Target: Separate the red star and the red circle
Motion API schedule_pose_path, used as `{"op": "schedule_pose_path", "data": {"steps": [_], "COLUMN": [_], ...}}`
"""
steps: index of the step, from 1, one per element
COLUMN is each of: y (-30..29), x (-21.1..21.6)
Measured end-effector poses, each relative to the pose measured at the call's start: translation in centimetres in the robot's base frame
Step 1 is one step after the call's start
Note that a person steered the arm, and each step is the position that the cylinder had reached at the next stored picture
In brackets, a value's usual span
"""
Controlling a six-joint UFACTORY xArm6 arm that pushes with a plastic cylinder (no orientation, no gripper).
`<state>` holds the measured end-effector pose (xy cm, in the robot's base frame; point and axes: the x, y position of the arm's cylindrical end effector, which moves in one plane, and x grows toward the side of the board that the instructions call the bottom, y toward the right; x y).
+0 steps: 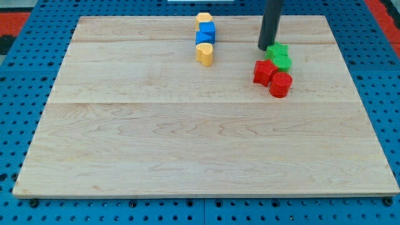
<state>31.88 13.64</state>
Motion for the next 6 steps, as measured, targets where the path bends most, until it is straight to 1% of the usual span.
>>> {"op": "schedule_pose_path", "data": {"steps": [1, 2, 3, 4, 5, 6], "y": [0.0, -4.4, -6.6, -5.3, -0.6, 1.7], "x": [2.4, 0.0, 3.1, 7.8, 8.1, 7.7]}}
